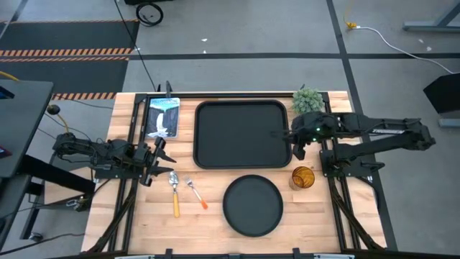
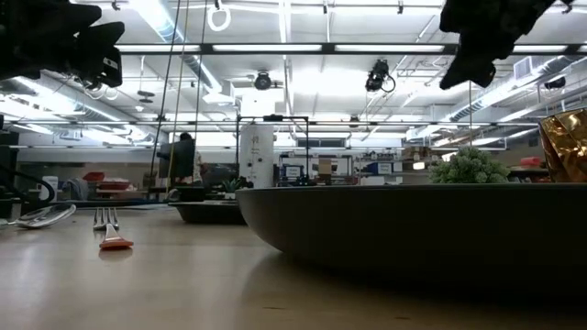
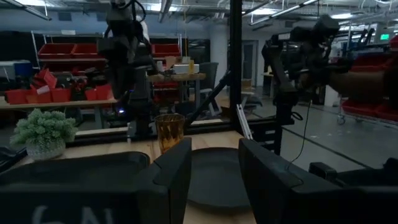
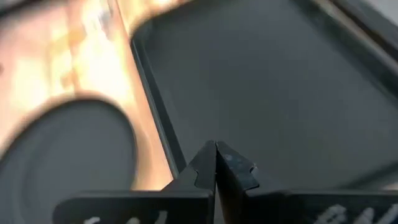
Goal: Pick and place plate/cup/fork/spoon on tray
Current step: Put the brown cup on the black tray
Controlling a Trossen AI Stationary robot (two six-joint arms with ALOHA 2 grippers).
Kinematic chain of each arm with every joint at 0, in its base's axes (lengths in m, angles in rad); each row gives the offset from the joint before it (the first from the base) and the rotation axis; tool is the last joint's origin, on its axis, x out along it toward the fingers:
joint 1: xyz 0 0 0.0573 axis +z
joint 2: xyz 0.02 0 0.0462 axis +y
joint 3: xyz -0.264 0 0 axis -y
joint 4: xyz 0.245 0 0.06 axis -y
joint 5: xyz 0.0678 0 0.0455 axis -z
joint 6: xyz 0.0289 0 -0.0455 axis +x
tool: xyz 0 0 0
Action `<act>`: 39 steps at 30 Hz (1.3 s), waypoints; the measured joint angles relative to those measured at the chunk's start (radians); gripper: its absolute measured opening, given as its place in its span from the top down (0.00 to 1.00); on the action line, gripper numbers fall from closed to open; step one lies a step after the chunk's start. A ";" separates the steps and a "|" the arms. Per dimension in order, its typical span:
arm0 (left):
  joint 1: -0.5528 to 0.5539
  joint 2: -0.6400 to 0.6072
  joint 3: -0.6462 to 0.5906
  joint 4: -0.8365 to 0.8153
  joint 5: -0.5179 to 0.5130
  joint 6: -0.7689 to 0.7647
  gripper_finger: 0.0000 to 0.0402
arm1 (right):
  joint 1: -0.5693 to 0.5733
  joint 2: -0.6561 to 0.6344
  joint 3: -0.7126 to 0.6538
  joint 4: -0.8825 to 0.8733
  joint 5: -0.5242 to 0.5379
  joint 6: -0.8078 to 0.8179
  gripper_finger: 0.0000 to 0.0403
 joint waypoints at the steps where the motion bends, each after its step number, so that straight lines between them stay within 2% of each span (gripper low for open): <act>1: 0.000 0.000 0.000 0.000 0.000 -0.001 0.65 | 0.005 0.025 0.024 -0.038 0.000 -0.015 0.97; 9: 0.000 0.000 0.000 0.000 0.000 -0.009 0.65 | 0.020 0.215 0.159 -0.232 0.007 -0.173 0.90; 15: 0.000 0.000 0.000 0.001 0.000 -0.009 0.65 | 0.020 0.320 0.249 -0.385 0.013 -0.125 0.75; 21: 0.000 0.000 0.000 0.001 0.000 -0.009 0.65 | 0.023 0.403 0.325 -0.503 -0.058 -0.099 0.62; 26: 0.000 0.000 0.000 0.001 0.000 -0.009 0.65 | 0.063 0.487 0.367 -0.618 -0.124 -0.095 0.63; 30: 0.000 0.000 0.000 0.001 0.000 -0.010 0.65 | 0.119 0.546 0.417 -0.715 -0.134 -0.099 0.65; 35: 0.000 0.000 0.000 0.001 0.000 -0.010 0.65 | 0.170 0.575 0.435 -0.726 -0.146 -0.096 0.67; 39: 0.000 0.000 0.000 0.001 0.000 -0.010 0.65 | 0.205 0.582 0.435 -0.731 -0.157 -0.033 0.67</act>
